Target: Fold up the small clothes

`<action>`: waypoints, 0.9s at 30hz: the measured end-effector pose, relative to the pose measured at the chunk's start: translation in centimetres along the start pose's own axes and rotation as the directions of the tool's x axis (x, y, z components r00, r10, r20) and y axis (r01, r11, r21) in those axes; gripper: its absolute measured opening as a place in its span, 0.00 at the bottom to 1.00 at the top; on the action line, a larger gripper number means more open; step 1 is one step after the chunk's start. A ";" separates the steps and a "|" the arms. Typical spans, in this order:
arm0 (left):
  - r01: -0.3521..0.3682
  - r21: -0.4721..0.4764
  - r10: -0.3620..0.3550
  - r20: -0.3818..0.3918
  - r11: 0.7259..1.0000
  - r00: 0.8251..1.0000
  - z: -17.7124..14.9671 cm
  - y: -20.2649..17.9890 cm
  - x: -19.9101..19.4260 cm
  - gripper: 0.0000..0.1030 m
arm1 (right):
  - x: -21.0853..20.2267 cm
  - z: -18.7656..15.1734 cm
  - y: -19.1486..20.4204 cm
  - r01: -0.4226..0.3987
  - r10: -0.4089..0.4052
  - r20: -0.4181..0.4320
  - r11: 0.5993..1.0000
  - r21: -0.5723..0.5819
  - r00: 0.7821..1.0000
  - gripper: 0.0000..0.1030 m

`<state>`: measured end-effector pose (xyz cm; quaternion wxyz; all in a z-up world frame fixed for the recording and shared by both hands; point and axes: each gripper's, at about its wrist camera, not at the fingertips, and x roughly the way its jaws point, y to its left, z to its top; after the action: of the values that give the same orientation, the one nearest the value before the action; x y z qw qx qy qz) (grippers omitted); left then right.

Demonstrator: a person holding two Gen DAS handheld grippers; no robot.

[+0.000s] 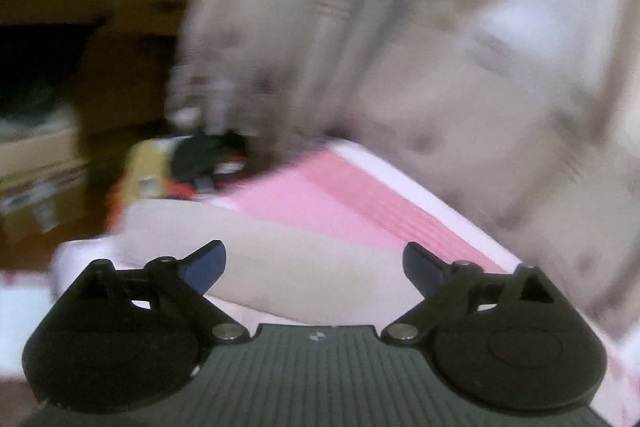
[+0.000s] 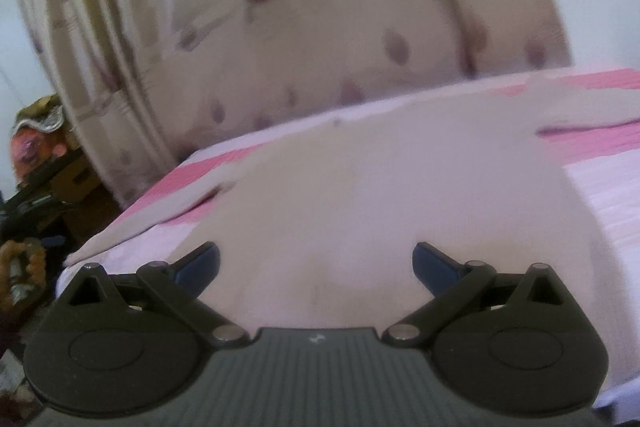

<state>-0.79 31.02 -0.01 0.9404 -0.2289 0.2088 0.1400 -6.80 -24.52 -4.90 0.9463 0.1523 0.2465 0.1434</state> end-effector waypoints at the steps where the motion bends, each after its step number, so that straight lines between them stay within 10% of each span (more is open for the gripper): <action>1: 0.035 0.041 -0.035 -0.008 0.999 0.999 -0.5 -1.5 0.0 0.96 | -0.3 0.3 -0.8 0.018 -0.018 0.018 1.000 0.003 1.000 1.00; 6: 0.160 0.173 -0.160 -0.014 0.972 0.987 -4.2 -9.1 1.6 1.00 | -2.2 2.0 -6.7 0.149 -0.160 0.122 0.984 0.095 0.980 1.00; 15: 0.188 0.303 -0.172 -0.078 0.934 0.982 -10.5 -15.5 7.2 0.99 | -5.6 3.4 -22.5 0.264 -0.346 0.131 0.869 0.419 0.929 1.00; 27: 0.157 0.049 -0.151 -0.110 0.986 0.982 -11.0 -12.8 9.6 0.99 | -6.4 11.4 -42.8 0.253 -0.466 0.130 0.669 0.698 0.875 1.00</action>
<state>8.61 16.29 -8.46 0.9422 -0.2245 0.2439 0.0484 2.03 -68.29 -8.11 0.8645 0.4449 0.1608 -0.1698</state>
